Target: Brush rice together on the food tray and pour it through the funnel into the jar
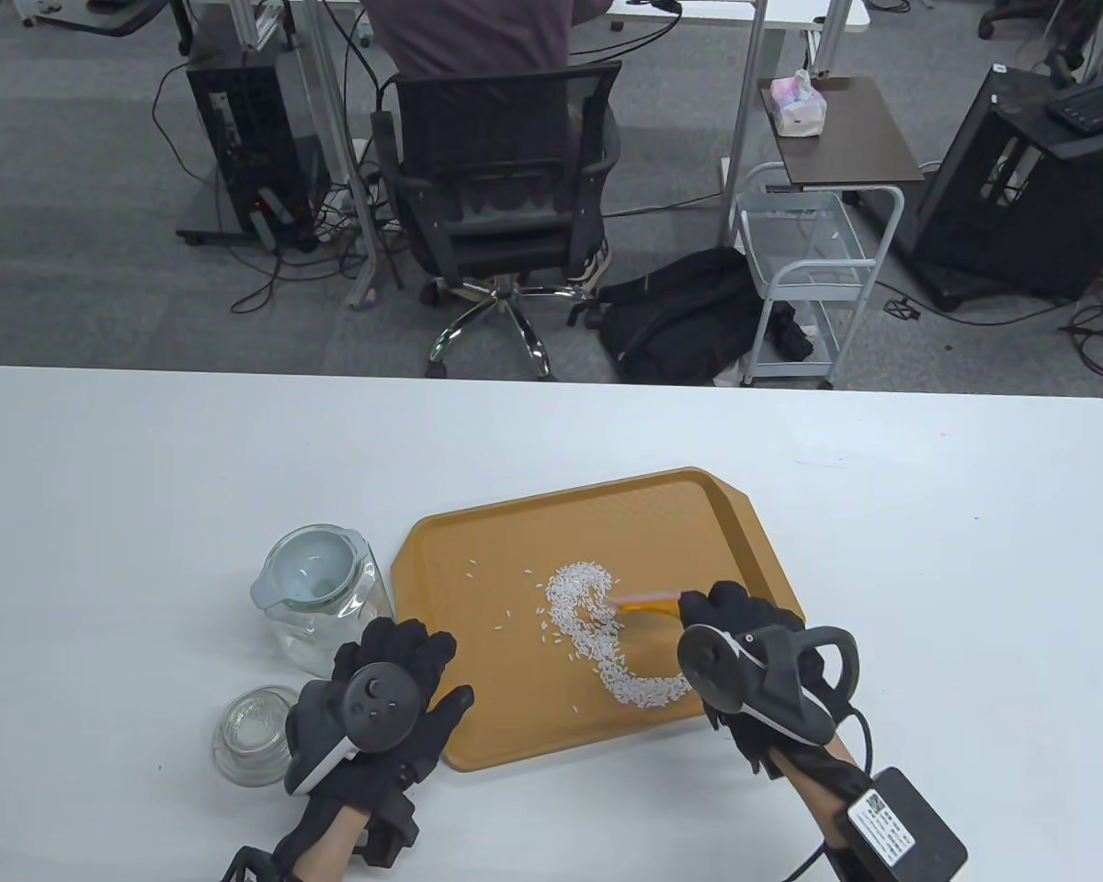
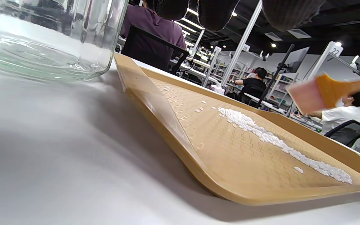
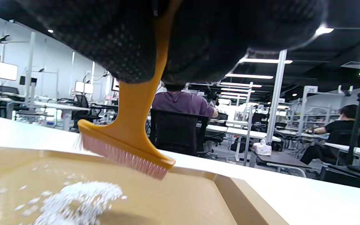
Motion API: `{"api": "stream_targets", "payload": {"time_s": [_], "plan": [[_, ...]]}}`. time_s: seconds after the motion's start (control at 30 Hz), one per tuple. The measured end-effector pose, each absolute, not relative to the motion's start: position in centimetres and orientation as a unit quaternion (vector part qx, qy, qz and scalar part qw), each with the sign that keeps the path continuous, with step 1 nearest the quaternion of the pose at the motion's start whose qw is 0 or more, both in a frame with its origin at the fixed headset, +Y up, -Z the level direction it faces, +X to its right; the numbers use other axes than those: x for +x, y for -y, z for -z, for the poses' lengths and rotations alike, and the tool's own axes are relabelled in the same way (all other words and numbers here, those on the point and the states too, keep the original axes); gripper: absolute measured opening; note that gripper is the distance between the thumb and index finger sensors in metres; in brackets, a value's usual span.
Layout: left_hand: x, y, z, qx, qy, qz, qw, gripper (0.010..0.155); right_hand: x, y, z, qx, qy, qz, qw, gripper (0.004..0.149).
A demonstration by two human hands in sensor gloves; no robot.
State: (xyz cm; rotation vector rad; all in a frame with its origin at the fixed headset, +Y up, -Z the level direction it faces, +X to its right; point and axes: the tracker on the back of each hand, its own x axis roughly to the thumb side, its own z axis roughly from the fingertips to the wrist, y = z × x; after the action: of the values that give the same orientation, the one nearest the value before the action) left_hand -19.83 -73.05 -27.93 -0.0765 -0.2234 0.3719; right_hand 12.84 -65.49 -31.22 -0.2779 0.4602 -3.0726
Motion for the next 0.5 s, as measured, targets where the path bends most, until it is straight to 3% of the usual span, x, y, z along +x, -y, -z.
{"api": "stream_targets", "payload": {"time_s": [0.2, 0.33, 0.5], "plan": [[-19.8, 72.9, 27.8, -0.039, 0.114, -0.192, 0.974, 0.067, 9.0, 67.6, 35.3, -0.087, -0.169, 0.977, 0.096, 0.047], [-19.9, 72.7, 27.7, -0.046, 0.122, -0.234, 0.964, 0.068, 7.4, 69.9, 38.0, -0.056, -0.136, 0.979, 0.139, 0.048], [-20.3, 72.7, 27.9, -0.041, 0.110, -0.225, 0.967, 0.068, 7.2, 70.9, 38.1, -0.066, -0.114, 0.983, 0.131, 0.048]]}}
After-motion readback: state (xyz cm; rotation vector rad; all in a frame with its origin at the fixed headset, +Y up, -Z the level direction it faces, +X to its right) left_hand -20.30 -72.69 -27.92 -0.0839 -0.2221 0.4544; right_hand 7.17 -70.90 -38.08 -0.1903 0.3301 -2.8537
